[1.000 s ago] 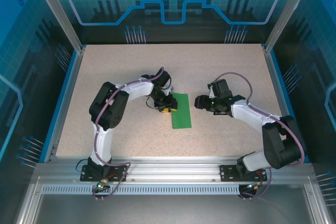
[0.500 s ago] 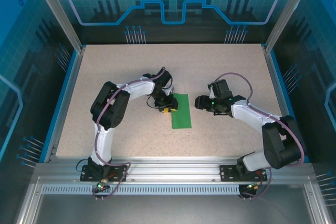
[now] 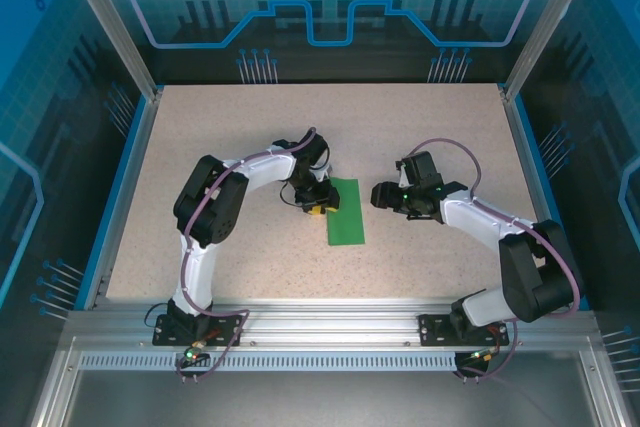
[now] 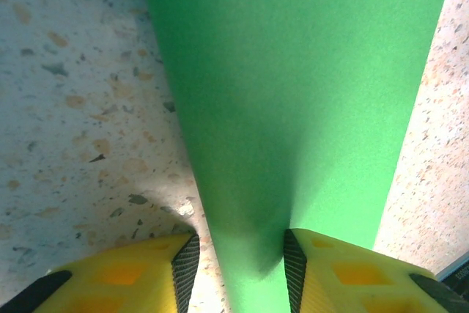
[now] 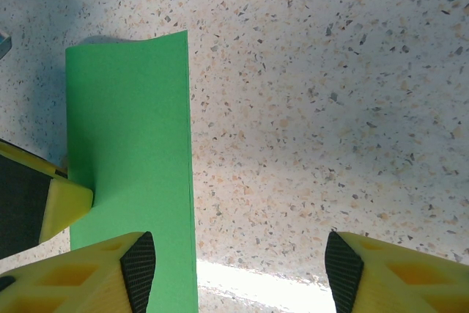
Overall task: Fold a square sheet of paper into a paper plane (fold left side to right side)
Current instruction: First fold in half a square sheet of paper at the center of the table.
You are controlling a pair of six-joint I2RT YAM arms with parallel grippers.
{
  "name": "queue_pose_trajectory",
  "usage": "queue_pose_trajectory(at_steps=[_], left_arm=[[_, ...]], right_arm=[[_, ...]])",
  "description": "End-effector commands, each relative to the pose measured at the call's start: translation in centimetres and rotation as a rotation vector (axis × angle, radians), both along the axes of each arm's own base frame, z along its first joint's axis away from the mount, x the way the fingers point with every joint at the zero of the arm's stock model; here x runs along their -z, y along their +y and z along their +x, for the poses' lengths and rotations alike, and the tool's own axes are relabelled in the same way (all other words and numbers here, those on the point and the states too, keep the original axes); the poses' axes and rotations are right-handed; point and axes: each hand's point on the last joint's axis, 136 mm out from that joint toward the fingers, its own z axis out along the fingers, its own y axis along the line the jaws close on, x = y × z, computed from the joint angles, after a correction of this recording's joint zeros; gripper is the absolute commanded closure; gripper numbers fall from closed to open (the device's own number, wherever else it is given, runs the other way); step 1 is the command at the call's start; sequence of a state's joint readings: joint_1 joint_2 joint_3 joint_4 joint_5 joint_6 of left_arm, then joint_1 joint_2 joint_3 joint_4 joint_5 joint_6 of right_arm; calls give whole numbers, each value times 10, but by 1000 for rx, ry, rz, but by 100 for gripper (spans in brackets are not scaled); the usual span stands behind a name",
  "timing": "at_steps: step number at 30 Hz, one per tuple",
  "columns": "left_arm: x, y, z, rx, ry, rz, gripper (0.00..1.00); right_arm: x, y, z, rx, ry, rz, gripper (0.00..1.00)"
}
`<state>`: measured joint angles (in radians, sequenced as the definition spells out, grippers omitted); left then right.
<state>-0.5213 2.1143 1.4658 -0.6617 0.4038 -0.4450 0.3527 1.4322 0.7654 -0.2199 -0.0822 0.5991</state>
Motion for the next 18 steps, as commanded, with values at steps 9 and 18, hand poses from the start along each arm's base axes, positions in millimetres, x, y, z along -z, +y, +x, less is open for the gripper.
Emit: queue_pose_trajectory(at_steps=[9, 18], left_arm=[[43, -14, -17, 55, 38, 36, 60], [44, -15, -16, 48, 43, 39, 59]], right_arm=[[2, -2, -3, 2, 12, 8, 34], [4, 3, -3, -11, 21, 24, 34]])
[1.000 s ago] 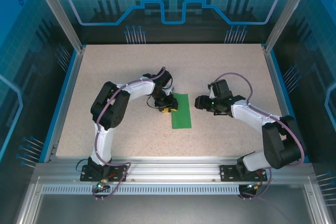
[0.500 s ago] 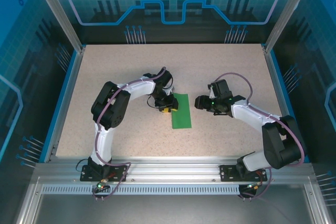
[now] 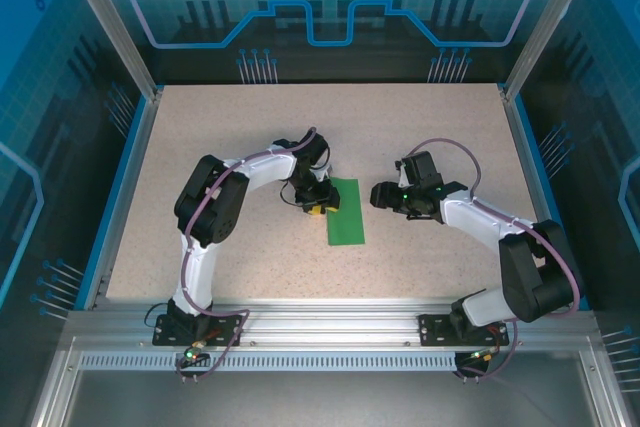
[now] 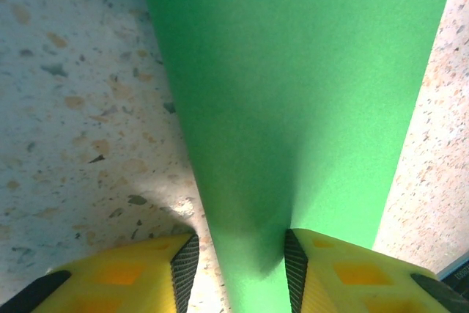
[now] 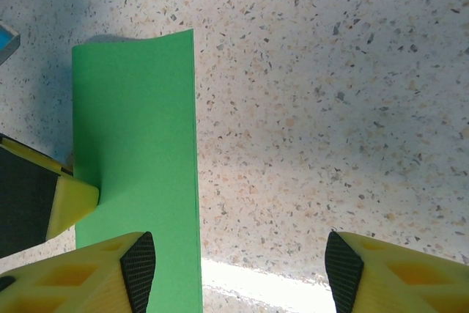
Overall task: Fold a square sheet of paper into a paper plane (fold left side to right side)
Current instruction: First fold in half a square sheet of paper at the center of the table.
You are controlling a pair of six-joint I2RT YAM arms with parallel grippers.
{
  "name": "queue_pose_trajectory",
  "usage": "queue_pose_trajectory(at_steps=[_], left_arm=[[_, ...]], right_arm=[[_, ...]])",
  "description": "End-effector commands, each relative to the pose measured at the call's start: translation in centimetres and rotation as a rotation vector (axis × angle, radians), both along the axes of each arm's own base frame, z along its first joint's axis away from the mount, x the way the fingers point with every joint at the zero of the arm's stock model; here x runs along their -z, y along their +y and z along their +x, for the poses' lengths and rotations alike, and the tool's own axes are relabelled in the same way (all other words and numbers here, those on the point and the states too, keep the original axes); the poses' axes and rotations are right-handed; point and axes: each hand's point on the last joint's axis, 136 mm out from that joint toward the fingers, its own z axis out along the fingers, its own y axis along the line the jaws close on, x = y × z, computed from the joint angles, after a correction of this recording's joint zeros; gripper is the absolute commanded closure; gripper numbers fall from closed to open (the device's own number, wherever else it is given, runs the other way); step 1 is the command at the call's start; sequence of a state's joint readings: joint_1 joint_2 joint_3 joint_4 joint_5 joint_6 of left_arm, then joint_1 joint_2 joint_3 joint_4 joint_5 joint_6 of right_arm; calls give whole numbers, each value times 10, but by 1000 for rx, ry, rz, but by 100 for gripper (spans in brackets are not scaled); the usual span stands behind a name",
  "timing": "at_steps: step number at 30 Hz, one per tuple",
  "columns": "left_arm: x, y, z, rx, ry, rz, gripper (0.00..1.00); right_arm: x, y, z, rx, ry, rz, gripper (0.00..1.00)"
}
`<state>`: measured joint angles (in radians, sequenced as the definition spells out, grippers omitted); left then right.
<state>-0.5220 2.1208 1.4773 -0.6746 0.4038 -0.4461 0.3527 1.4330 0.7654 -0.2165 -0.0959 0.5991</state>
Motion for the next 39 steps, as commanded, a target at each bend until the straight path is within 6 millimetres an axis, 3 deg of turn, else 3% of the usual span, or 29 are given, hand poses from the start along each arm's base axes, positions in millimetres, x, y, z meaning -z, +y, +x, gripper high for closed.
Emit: queue_pose_trajectory(at_steps=[1, 35, 39], left_arm=[[45, -14, -16, 47, 38, 35, 59], [50, -14, -17, 42, 56, 46, 58], [50, -13, -17, 42, 57, 48, 58]], right_arm=[[4, 1, -2, -3, 18, 13, 34], [8, 12, -2, -34, 36, 30, 34], [9, 27, -1, -79, 41, 81, 44]])
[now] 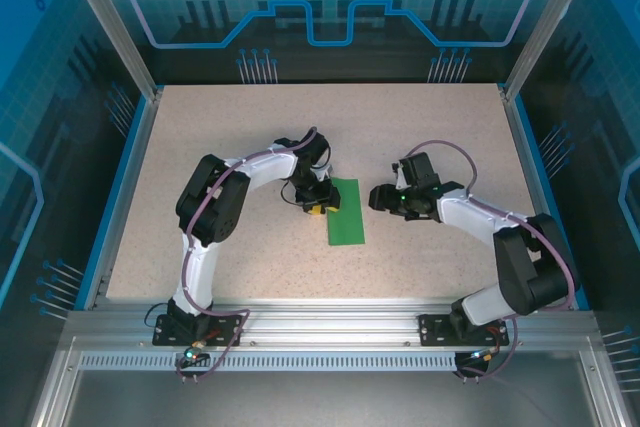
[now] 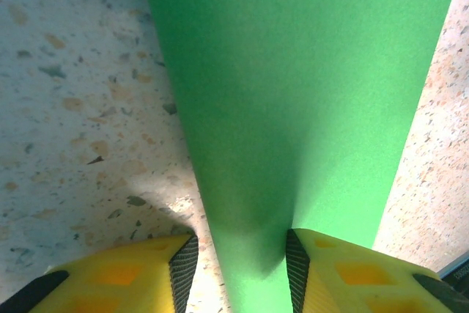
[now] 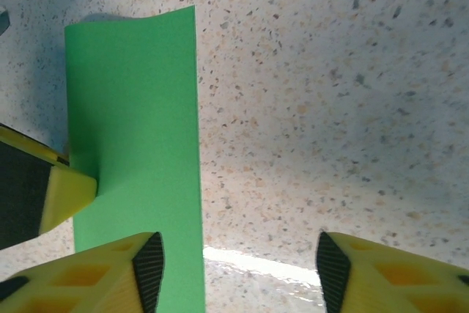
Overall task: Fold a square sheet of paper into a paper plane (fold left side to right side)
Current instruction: First fold in half a square sheet of paper at the center of the table, then hold the square sheet of paper at the center of the table.
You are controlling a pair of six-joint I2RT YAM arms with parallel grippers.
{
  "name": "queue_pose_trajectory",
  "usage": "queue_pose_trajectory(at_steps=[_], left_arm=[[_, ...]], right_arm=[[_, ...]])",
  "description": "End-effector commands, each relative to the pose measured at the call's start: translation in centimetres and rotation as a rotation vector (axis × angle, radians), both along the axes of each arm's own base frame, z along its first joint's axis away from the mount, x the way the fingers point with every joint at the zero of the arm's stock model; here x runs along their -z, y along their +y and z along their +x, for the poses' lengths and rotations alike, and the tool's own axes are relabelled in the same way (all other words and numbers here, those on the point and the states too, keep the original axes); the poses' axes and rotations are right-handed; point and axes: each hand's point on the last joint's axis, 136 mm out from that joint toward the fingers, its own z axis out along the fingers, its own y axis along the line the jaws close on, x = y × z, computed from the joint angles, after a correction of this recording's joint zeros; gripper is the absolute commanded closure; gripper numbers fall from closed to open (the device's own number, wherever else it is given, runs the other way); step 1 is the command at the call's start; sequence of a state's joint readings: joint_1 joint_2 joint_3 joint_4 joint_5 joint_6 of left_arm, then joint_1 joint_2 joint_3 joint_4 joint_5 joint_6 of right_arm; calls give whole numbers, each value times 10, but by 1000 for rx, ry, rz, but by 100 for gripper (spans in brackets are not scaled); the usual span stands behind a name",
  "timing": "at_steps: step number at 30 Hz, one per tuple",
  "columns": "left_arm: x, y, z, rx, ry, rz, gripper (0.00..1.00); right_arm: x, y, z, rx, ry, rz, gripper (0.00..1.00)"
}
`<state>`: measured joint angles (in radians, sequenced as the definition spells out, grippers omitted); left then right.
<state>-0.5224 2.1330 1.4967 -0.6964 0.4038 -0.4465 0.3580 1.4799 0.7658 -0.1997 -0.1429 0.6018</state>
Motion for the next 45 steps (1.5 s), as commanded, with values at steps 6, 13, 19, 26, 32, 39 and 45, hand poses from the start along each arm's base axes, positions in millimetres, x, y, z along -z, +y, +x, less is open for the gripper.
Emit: queue_pose_trajectory(at_steps=[6, 13, 19, 26, 32, 39, 45], left_arm=[[50, -13, -18, 43, 46, 42, 58], [50, -13, -18, 42, 46, 44, 58], [51, -13, -18, 42, 51, 45, 58], [49, -13, -17, 42, 45, 41, 58], [31, -12, -12, 45, -11, 37, 55], [-35, -5, 9, 13, -238, -12, 42], [-61, -19, 7, 24, -298, -149, 51]], right_arm=[[3, 45, 4, -124, 31, 111, 68], [17, 67, 10, -166, 79, 112, 87], [34, 73, 8, -180, 134, 87, 90], [52, 65, 0, -166, 194, 37, 90], [63, 55, -8, -151, 248, -16, 90], [70, 51, -13, -148, 276, -35, 91], [70, 51, -13, -149, 275, -37, 91]])
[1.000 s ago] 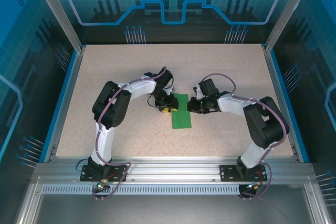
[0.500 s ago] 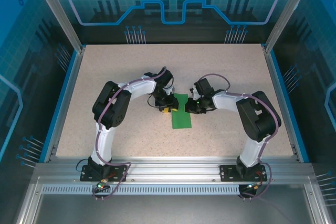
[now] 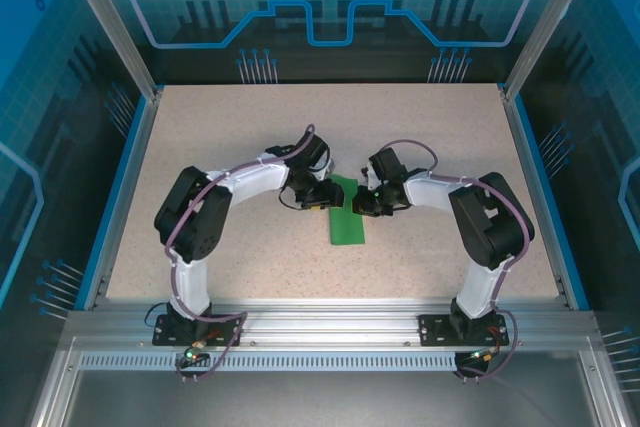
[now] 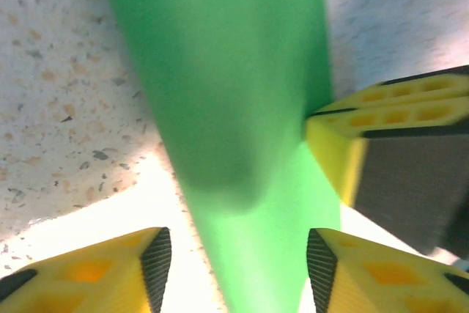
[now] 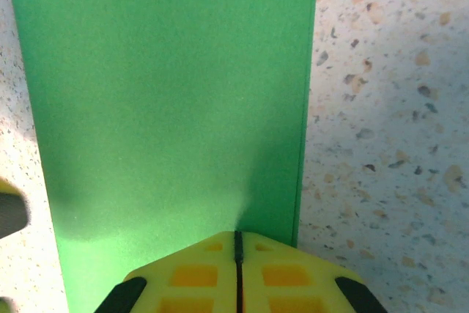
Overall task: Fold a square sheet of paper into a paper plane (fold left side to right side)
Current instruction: Hold the square sheet of paper at the center of the table, then first fold the square sheet of paper in half at the center of the table.
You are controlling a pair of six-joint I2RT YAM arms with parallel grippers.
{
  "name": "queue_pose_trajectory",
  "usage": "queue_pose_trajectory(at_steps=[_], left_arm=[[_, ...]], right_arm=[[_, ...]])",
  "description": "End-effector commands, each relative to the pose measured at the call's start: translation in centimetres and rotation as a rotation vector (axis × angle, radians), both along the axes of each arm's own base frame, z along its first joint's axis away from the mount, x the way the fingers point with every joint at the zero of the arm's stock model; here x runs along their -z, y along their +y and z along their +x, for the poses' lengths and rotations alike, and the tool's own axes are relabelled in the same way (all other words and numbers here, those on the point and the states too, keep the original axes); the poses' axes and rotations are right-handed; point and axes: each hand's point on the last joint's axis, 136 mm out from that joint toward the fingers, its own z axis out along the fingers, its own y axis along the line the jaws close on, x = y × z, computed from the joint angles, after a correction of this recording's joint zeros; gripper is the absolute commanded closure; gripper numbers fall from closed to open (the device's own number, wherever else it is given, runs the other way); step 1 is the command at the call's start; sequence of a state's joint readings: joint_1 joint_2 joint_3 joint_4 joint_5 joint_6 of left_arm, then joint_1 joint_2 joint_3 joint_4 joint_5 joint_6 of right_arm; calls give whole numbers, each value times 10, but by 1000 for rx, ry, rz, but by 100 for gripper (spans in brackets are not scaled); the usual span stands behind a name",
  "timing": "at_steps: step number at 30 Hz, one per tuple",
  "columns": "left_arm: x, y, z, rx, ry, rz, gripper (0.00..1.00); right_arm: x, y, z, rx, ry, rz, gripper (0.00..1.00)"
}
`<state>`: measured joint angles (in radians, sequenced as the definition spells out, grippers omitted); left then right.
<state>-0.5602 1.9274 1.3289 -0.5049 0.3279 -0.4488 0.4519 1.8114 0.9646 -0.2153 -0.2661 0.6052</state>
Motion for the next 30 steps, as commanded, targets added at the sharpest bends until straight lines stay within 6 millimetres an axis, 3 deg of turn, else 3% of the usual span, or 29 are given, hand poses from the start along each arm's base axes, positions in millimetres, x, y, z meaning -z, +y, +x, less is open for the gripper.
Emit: queue_pose_trajectory(at_steps=[1, 6, 12, 30], left_arm=[[-19, -19, 5, 31, -55, -127, 56], [-7, -40, -2, 80, 33, -236, 74], [21, -36, -1, 74, 78, -180, 80], [55, 6, -12, 14, 142, -97, 81]], right_arm=[[23, -11, -20, -9, 90, -86, 91], [24, -11, -20, -10, 92, -86, 91], [25, -11, -22, -17, 105, -84, 91], [34, -23, -29, -14, 147, -138, 91]])
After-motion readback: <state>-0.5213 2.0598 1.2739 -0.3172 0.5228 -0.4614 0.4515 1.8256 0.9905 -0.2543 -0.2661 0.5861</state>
